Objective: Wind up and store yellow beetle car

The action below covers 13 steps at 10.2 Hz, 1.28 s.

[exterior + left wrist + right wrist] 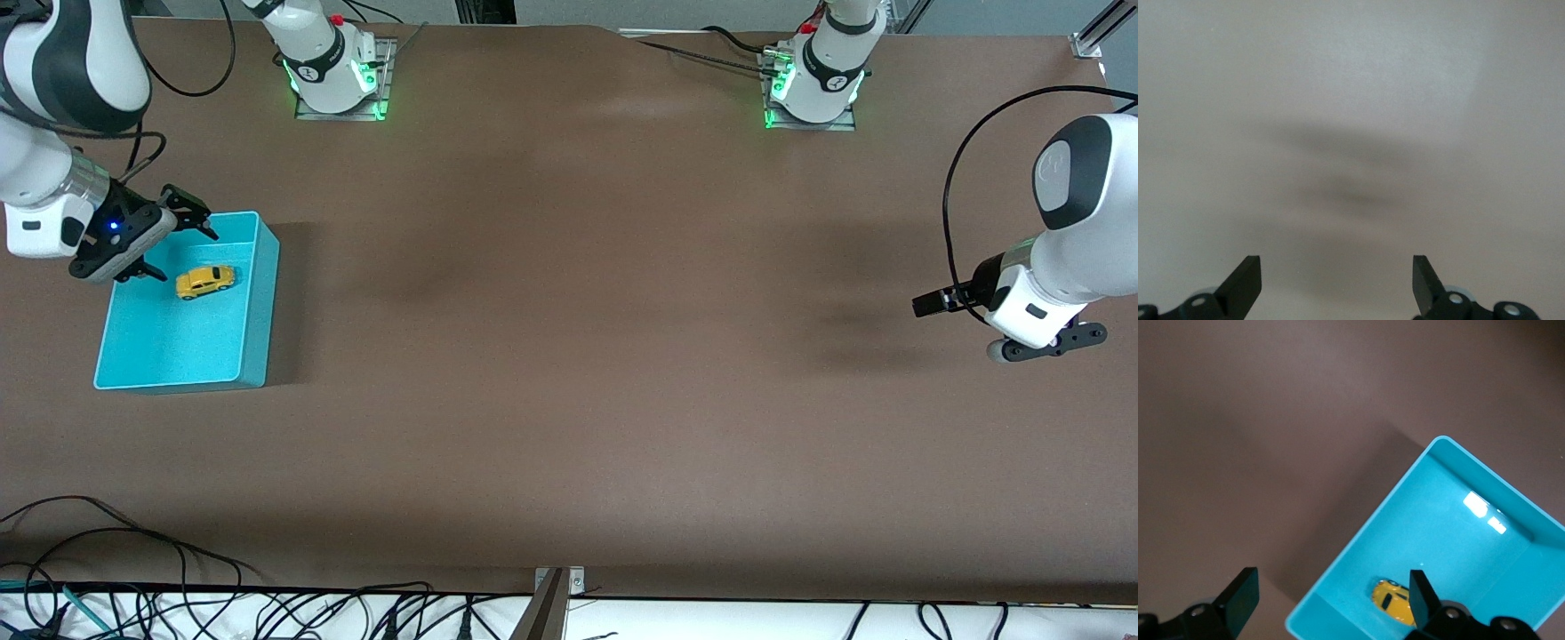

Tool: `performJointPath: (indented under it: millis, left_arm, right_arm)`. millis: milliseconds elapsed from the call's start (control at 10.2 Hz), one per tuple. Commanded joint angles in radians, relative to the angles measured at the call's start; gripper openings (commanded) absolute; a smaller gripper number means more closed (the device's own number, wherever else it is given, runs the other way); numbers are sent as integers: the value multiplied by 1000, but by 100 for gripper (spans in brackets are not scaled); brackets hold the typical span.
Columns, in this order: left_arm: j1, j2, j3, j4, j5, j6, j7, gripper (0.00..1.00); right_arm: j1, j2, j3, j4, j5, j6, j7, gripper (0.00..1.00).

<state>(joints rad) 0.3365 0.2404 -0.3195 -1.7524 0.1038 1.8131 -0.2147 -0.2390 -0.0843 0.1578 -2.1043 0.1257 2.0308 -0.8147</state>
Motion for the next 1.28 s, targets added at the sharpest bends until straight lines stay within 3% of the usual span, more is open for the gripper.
performJointPath:
  millis: [0, 392, 785, 1177]
  left_arm:
    - [10, -9, -3, 31, 8, -37, 84, 100]
    - [10, -4, -3, 40, 8, -58, 107, 100]
    - [9, -3, -3, 40, 8, -60, 176, 100]
    - [9, -3, -3, 40, 8, -61, 178, 100]
  right_arm:
    - [17, -29, 37, 88, 14, -102, 248, 100]
    - [134, -22, 37, 278, -40, -274, 616, 100]
    - [194, 119, 35, 528, -86, -373, 773, 100]
    - [228, 159, 29, 555, -119, -366, 831, 100]
